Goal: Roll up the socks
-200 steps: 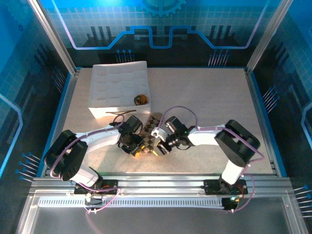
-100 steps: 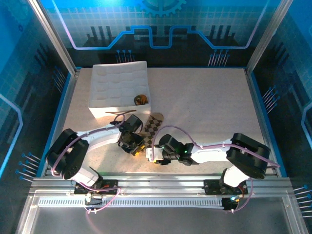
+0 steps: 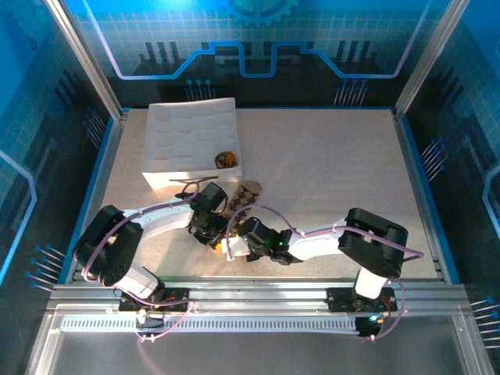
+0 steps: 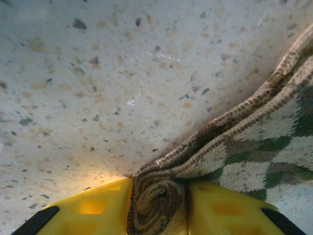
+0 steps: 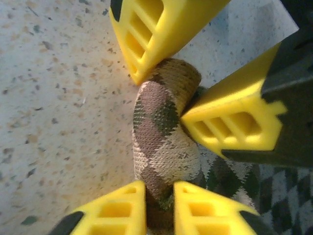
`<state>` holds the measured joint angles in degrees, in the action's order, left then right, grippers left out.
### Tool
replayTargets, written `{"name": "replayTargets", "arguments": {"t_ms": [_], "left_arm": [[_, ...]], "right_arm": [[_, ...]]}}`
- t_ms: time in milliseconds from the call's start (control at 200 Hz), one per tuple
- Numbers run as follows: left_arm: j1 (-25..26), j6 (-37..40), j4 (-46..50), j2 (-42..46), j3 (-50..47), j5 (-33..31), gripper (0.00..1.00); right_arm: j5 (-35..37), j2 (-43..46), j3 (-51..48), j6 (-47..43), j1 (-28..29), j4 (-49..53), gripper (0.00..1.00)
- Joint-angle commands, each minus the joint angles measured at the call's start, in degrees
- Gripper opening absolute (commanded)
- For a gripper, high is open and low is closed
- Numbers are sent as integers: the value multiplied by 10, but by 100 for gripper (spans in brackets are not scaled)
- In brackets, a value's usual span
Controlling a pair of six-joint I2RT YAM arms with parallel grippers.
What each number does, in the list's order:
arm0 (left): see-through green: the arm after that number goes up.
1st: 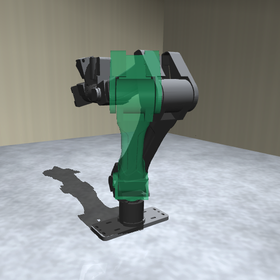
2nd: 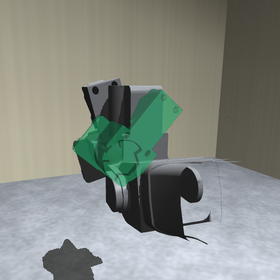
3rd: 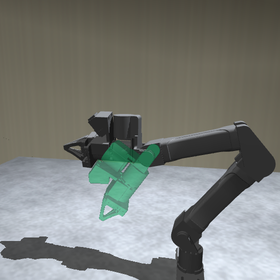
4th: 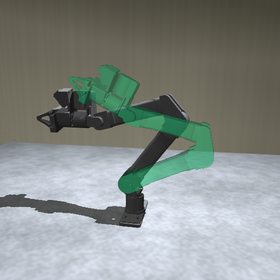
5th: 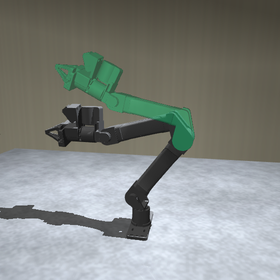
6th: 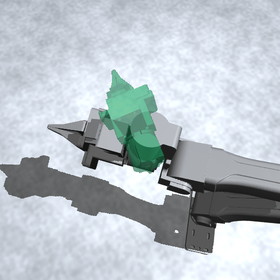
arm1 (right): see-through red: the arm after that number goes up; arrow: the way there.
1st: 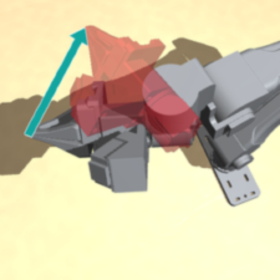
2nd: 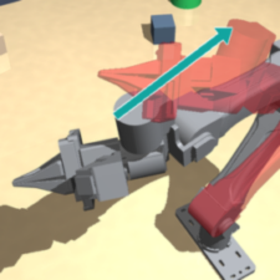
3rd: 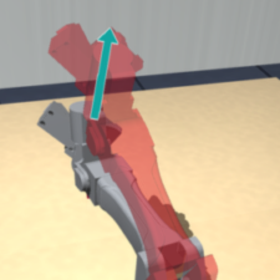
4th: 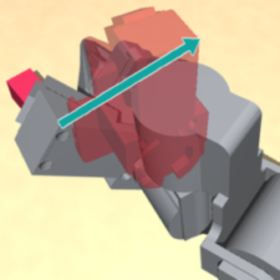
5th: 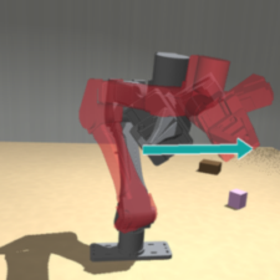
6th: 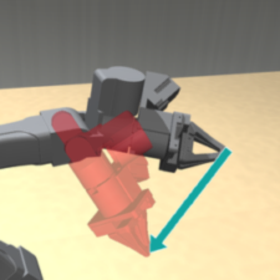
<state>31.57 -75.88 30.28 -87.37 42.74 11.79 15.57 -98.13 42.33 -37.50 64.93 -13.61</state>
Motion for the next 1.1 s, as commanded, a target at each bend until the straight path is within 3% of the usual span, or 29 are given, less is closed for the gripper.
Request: {"name": "replayTargets", "arguments": {"t_ms": [0,200,405,685,785,921,1096], "left_arm": [[-7,19,58,-6,-11,-23,32],[-18,17,74,38,3,-29,41],[-21,1,94,89,18,-43,64],[-16,-71,42,147,-21,-31,62],[-6,-99,34,140,-25,-22,61],[3,-135,100,155,-19,-54,64],[3,-173,55,183,-52,-51,66]], "right_arm": [[4,-26,18,51,-2,57,3],[-74,-39,46,158,-28,158,0],[-200,-73,73,252,-67,225,0],[-297,-100,77,331,-120,239,0],[-312,-112,97,341,-130,257,0],[-323,-135,122,361,-138,289,0],[-326,-134,124,370,-137,287,0]]}}
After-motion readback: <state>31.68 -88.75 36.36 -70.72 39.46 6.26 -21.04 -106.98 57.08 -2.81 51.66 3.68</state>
